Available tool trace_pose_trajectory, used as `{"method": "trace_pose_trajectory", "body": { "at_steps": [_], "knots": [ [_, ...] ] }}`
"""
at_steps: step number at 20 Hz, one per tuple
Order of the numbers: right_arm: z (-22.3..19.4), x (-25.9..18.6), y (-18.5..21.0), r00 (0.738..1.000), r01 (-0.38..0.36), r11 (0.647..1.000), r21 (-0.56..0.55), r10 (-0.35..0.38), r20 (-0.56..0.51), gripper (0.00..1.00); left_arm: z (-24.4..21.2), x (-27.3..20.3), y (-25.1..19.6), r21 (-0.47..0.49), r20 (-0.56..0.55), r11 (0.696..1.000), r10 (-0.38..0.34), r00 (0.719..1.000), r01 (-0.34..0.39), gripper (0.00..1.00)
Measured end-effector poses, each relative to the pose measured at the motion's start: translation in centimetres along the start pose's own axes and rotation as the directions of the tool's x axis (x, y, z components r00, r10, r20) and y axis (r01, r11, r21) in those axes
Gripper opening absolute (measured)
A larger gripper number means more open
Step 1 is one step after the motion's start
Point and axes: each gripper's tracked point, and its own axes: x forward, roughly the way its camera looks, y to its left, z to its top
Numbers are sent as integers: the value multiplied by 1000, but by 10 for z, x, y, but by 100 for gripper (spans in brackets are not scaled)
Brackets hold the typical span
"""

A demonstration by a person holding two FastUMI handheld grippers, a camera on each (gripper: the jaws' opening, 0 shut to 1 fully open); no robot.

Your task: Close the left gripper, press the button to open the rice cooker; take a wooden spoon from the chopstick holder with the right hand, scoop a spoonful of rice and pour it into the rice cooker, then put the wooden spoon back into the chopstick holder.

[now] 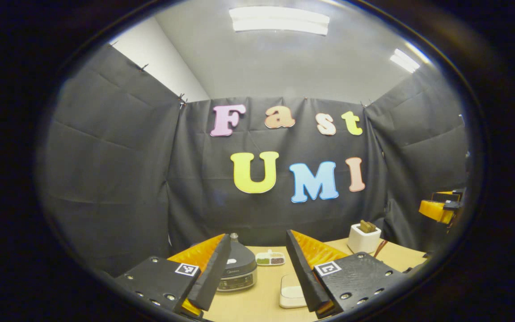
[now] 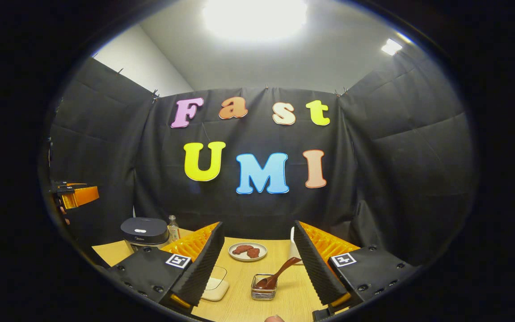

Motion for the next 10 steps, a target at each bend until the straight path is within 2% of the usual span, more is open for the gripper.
{"method": "trace_pose_trajectory", "body": {
  "at_steps": [10],
  "knots": [
    [14, 4, 10, 1000, 4, 1000, 6, -4, 25, 98, 0, -3, -2, -7, 6, 1000, -22, 1000, 23, 77]
  ]
}}
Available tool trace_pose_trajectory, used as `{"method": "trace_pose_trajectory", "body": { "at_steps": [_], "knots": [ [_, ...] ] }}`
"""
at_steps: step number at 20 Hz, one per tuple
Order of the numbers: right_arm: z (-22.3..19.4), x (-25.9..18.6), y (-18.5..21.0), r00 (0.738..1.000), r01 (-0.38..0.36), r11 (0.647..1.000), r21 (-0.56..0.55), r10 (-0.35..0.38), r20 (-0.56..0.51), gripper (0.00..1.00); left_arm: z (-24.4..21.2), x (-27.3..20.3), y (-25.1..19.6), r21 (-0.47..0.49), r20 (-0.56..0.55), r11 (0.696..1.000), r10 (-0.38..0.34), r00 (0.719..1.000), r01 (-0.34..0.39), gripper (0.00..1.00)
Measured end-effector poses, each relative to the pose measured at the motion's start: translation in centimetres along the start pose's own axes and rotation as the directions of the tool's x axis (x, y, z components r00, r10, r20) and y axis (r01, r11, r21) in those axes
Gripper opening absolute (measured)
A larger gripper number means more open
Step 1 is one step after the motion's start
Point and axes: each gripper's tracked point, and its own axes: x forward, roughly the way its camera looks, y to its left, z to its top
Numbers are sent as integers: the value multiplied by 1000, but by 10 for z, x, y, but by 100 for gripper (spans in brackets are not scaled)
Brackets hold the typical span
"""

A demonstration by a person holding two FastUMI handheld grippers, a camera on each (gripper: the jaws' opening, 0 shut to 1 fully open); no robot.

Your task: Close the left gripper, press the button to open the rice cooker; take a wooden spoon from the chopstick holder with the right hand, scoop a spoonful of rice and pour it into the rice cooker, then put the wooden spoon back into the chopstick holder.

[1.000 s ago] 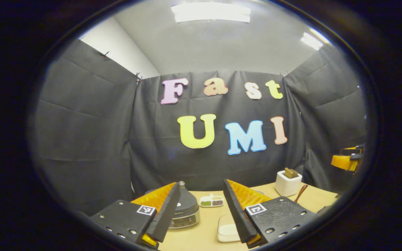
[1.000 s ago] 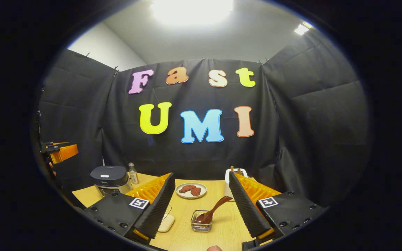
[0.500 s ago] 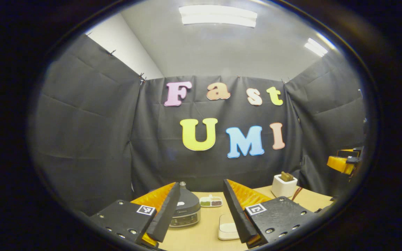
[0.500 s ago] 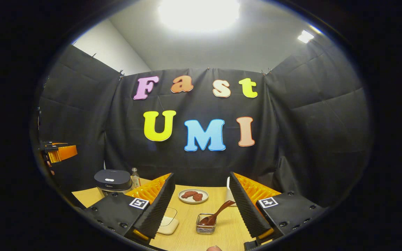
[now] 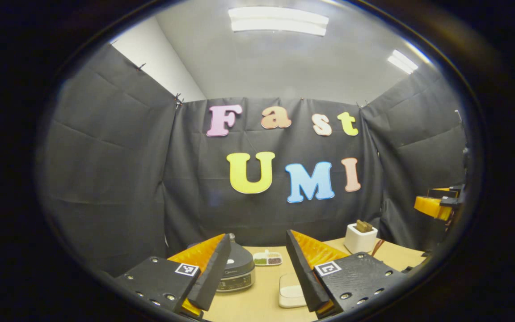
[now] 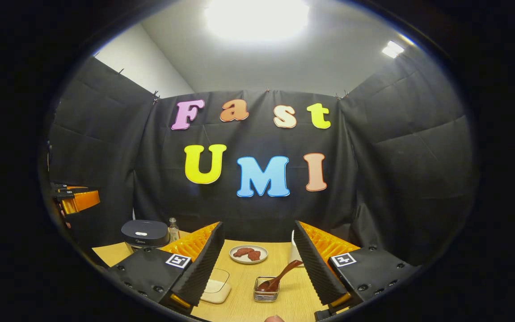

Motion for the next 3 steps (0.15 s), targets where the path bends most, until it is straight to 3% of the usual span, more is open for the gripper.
{"method": "trace_pose_trajectory", "body": {
  "at_steps": [3],
  "knots": [
    [5, 2, 3, 1000, -8, 1000, 13, 7, 14, 98, 3, -2, 1, 23, 3, 1000, 11, 1000, -11, 78]
  ]
}}
